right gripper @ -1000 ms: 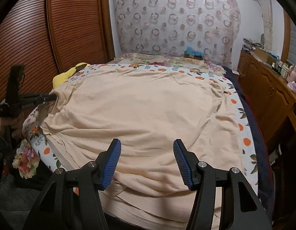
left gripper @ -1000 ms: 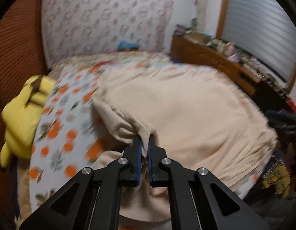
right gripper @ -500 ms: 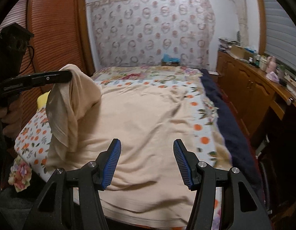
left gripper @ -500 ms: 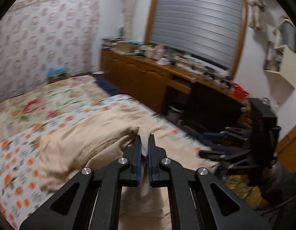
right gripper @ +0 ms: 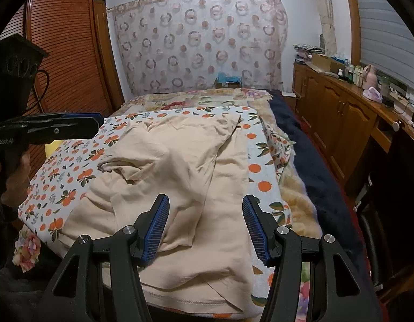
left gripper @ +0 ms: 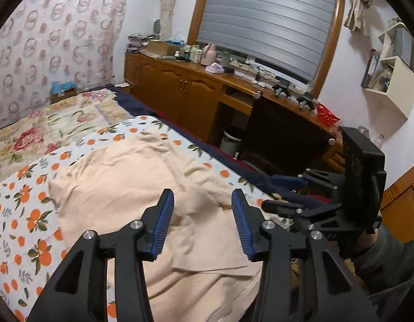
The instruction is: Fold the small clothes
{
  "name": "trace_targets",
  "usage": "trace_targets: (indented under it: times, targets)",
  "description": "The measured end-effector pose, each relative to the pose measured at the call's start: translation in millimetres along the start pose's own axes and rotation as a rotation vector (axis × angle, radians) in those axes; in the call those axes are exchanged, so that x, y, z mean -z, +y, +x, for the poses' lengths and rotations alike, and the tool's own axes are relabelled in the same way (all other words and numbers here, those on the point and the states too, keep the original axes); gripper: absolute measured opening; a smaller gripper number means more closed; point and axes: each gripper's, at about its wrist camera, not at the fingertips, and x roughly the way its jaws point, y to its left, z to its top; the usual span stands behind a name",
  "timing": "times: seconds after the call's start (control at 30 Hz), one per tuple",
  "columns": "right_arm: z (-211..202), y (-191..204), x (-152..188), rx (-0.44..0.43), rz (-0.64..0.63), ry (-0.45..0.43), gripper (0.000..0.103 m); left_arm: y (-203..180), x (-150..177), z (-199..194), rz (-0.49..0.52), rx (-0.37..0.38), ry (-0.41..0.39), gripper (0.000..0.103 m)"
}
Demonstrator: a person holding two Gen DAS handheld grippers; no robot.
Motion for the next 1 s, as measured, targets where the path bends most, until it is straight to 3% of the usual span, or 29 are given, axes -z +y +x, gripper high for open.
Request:
trace_targets:
  times: [0.37,0.5,0.53,0.6,0.63,0.67,1.0]
  targets:
    - [41,24,-25,-0.100,-0.092,0.029,0.059,68,39,-35,-0.082,-0.250,-0.074,0.046]
    - [67,43,-44,-0.157,-0.142,0.038,0.059,93,53,-51,-0.137,-0.287,-0.099,0.046]
    - [73,46,-48,-0.172,-0.152,0.042,0.059,100,57,-56,-0.155,-0.292,-0.105,0.047]
    - [87,56,-57,-0.210,-0.178,0.055,0.059,110,61,-61,-0.168,-0.310,-0.110,0.061]
    - [94,61,-62,-0.223,-0.191,0.066,0.059,113,63,-64,-0.171,-0.328,-0.117,0.074]
    - [102,67,-67,-0.239,-0.203,0.076,0.059,117,66,-70,-0.173,-0.346,-0.132,0.081]
    - [169,126,-93,-0.346,-0.320,0.188,0.059,140,80,-100,-0.225,-0.403,-0.194,0.082]
